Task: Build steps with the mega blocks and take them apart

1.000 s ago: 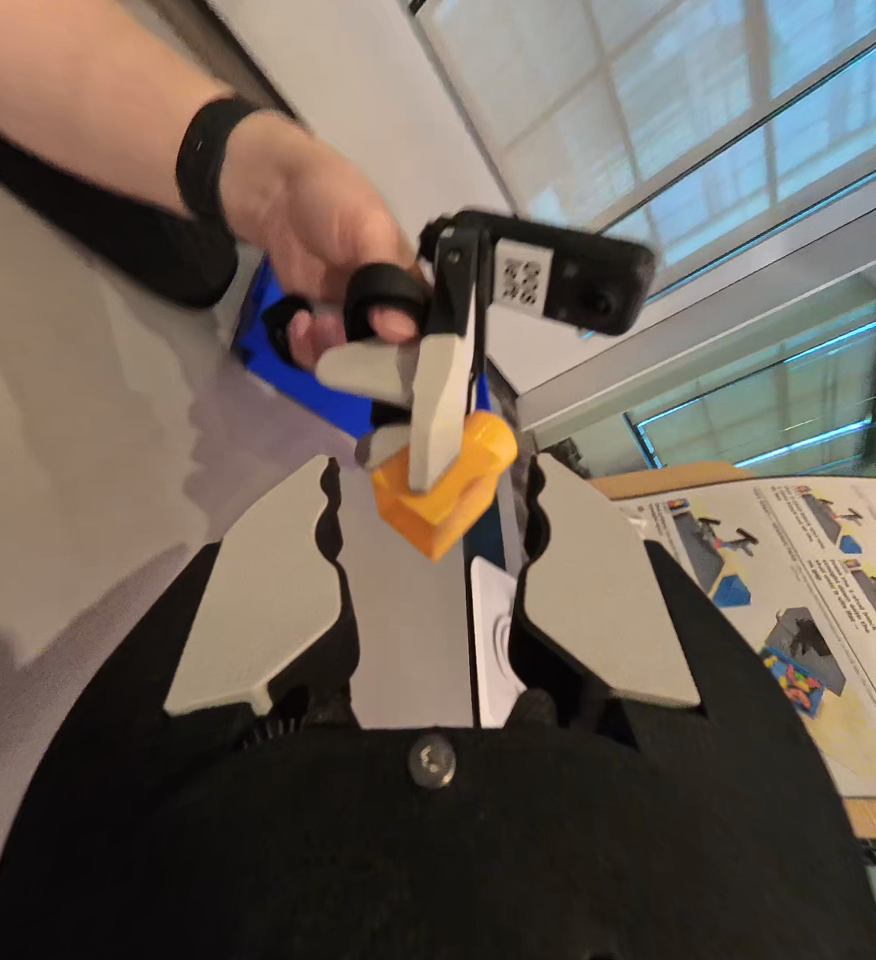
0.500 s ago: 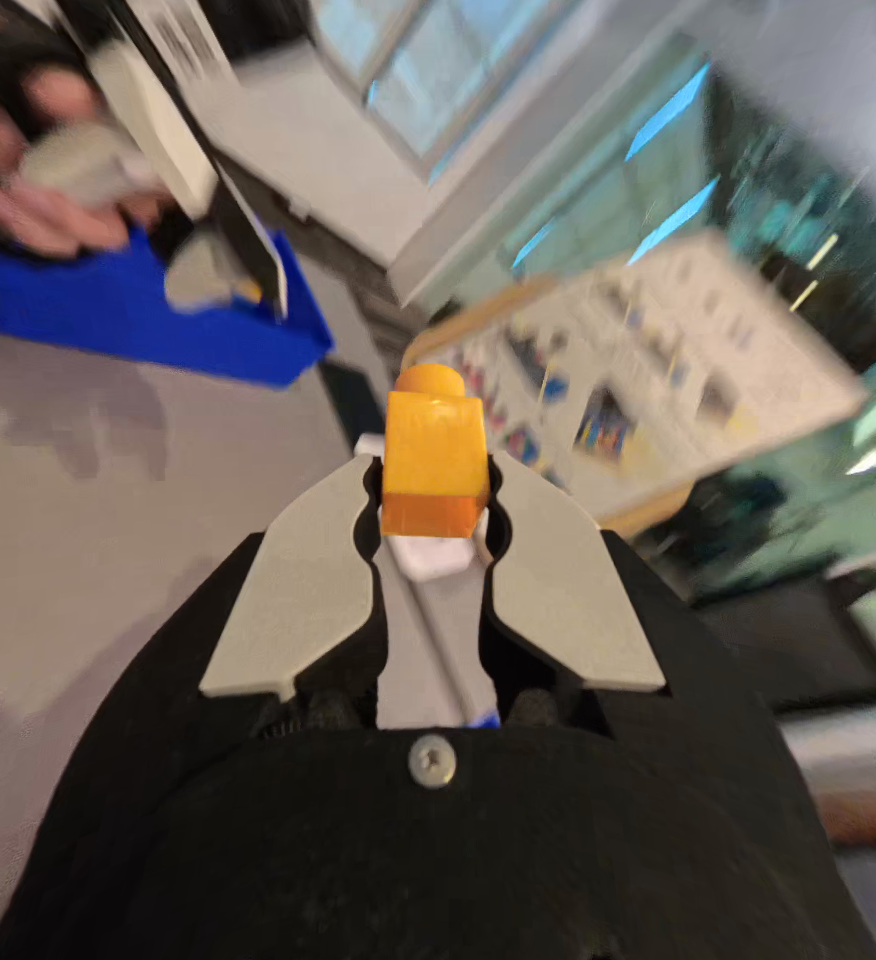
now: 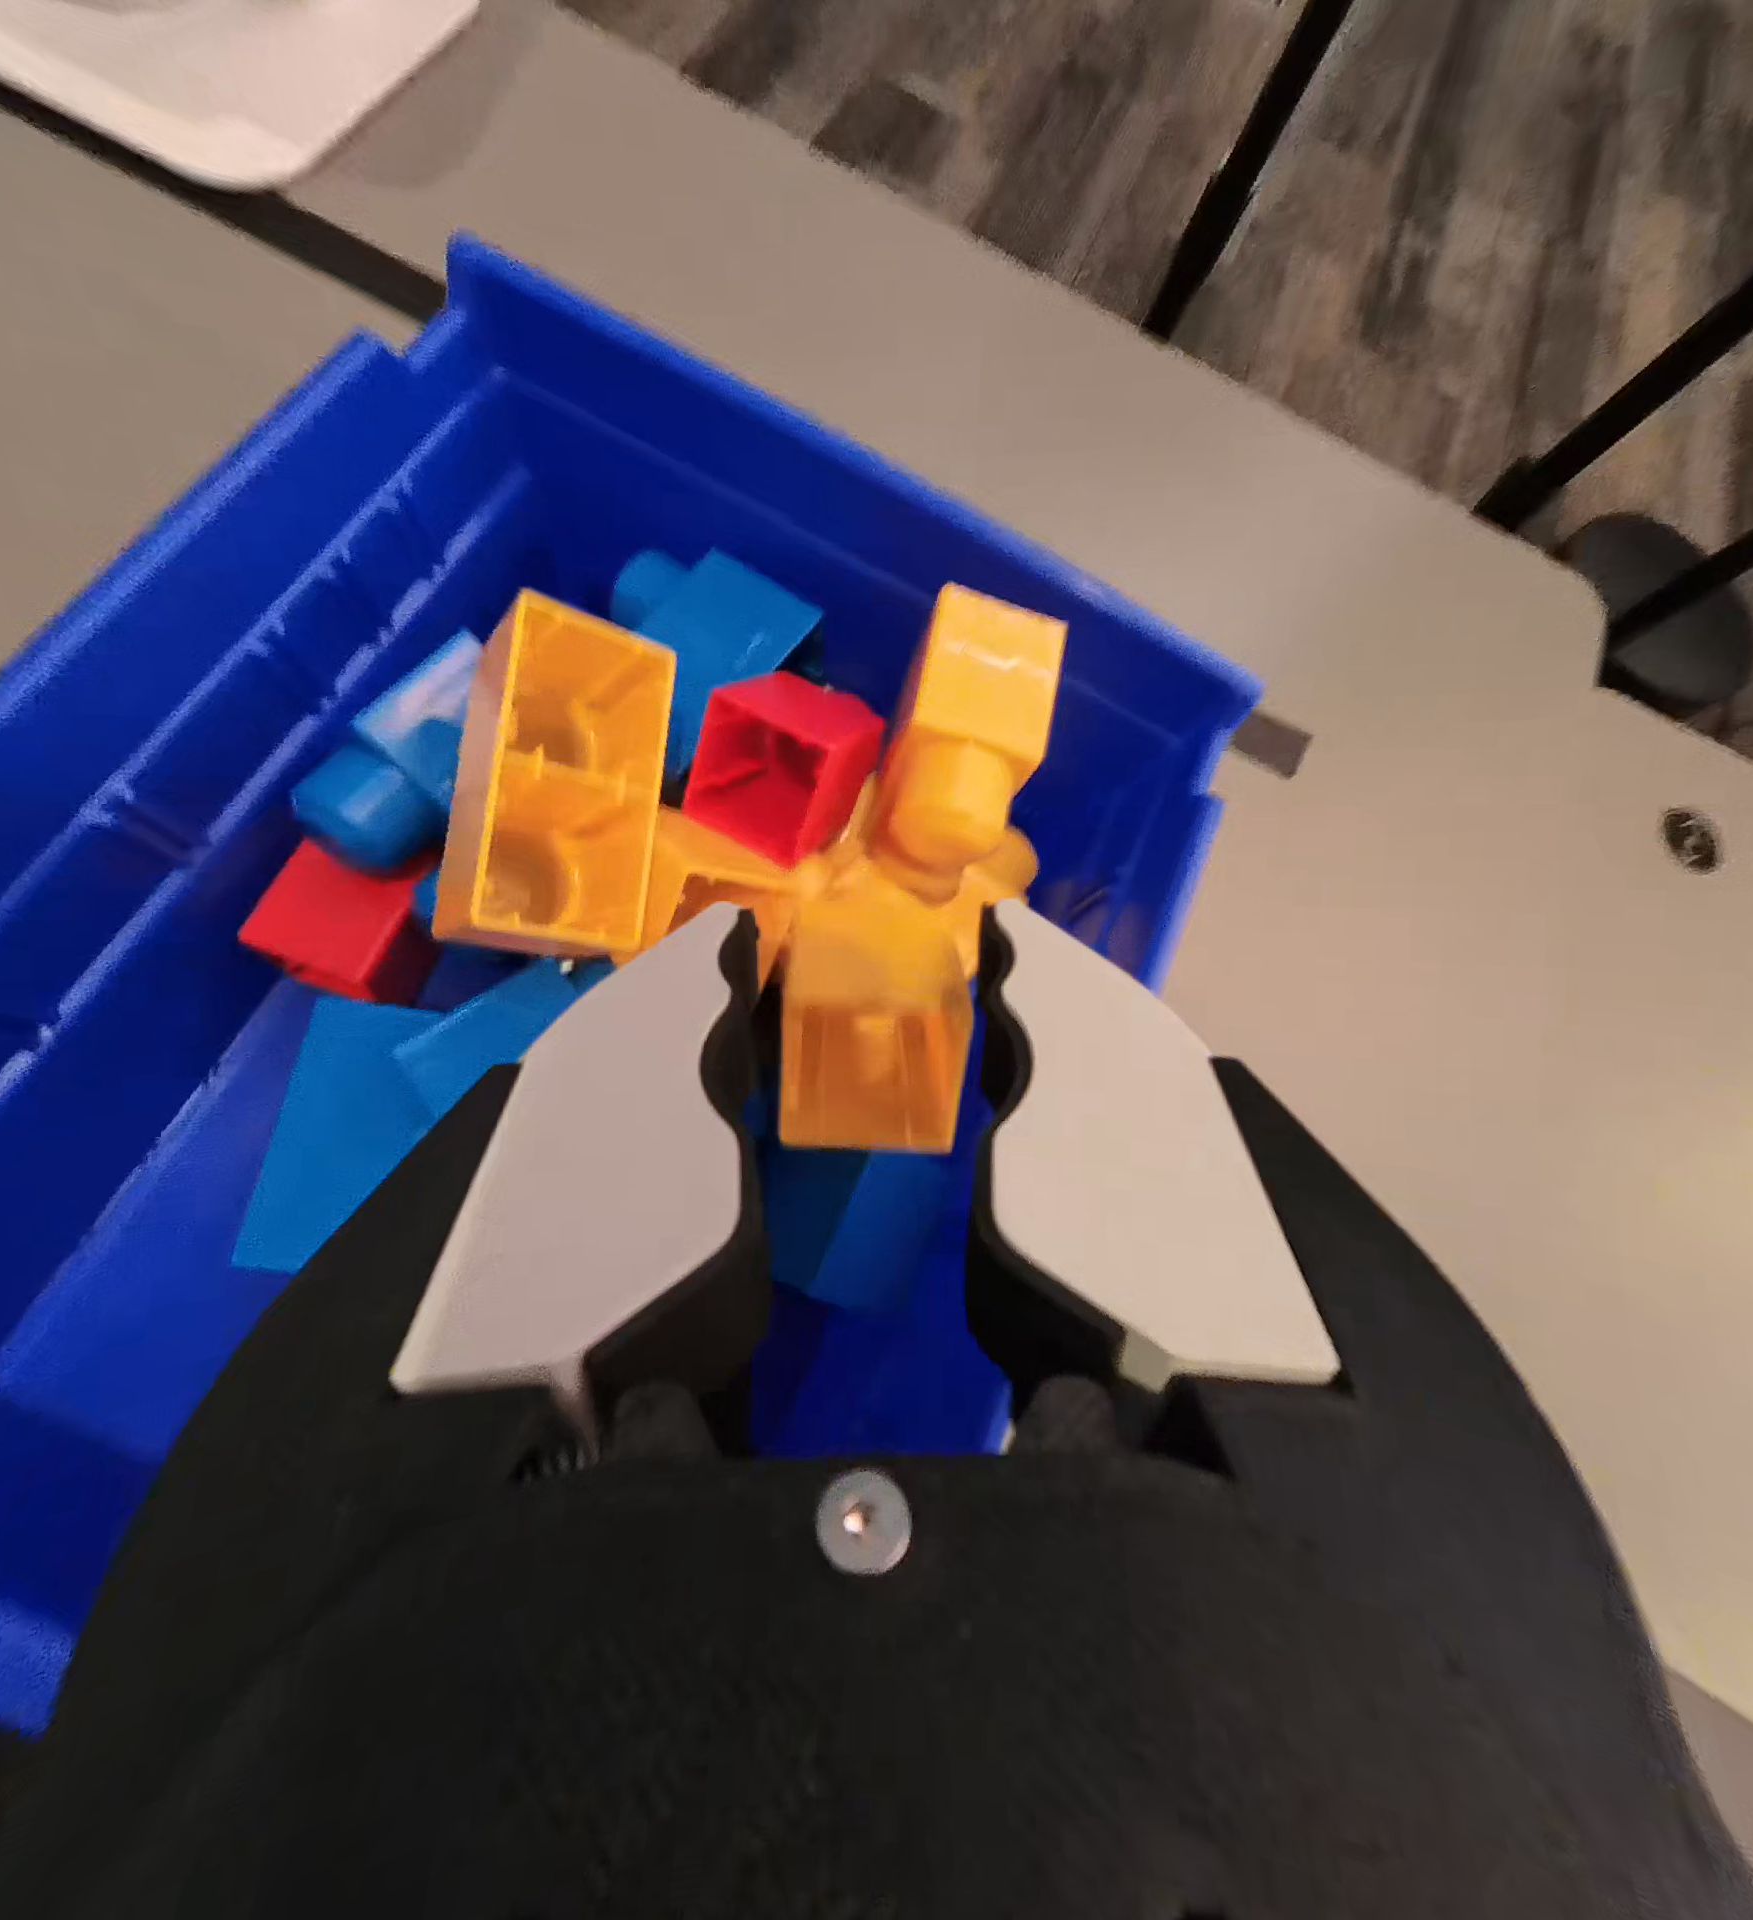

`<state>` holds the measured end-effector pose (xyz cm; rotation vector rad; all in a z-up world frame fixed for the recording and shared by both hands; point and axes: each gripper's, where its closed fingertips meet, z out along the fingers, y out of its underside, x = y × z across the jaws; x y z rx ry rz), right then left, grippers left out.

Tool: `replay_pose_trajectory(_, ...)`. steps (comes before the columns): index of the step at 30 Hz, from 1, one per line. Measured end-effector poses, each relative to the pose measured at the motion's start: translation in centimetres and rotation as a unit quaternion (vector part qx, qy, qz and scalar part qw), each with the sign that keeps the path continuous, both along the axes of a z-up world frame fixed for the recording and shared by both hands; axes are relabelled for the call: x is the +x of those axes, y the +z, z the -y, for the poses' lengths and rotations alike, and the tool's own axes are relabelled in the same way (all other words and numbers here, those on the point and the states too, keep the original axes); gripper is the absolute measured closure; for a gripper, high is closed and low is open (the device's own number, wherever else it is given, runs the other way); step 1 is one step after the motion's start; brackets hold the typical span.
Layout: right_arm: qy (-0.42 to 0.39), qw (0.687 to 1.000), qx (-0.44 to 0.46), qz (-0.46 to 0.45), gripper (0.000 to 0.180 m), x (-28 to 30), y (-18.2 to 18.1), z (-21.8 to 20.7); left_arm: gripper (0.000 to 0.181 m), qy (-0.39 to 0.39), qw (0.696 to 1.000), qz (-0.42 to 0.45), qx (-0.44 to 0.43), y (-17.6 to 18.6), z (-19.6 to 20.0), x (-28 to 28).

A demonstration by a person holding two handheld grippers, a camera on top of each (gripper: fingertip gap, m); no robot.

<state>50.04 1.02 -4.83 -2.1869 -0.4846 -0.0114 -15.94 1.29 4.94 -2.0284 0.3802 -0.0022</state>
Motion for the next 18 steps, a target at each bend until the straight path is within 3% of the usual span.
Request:
replay_pose_trajectory(4, 0.022, 0.996, 0.082, -0.040, 0.126, -2.2, 4.3, -0.6, 0.131, 0.005, 0.999, 0.015, -0.043, -3.9, -2.3, -1.5)
replay_pose_trajectory(7, 0.054, 0.993, 0.107, -0.020, 0.126, -4.7, 5.9, -0.7, 0.130, 0.021, 0.998, 0.021, -0.060, -7.3, -4.9, -2.1)
replay_pose_trajectory(13, 0.113, 0.986, 0.088, 0.091, 0.126, -9.0, 4.8, -1.0, 0.134, 0.074, 0.991, 0.003, -0.114, -13.5, -8.1, -3.7)
replay_pose_trajectory(14, 0.126, 0.983, 0.086, 0.098, 0.126, -9.8, 4.5, -1.1, 0.144, 0.076, 0.991, 0.013, -0.114, -14.0, -8.5, -3.6)
replay_pose_trajectory(18, 0.189, 0.977, 0.070, 0.073, 0.127, -13.9, 3.3, -1.4, 0.144, 0.065, 0.993, 0.021, -0.093, -14.4, -9.5, -3.3)
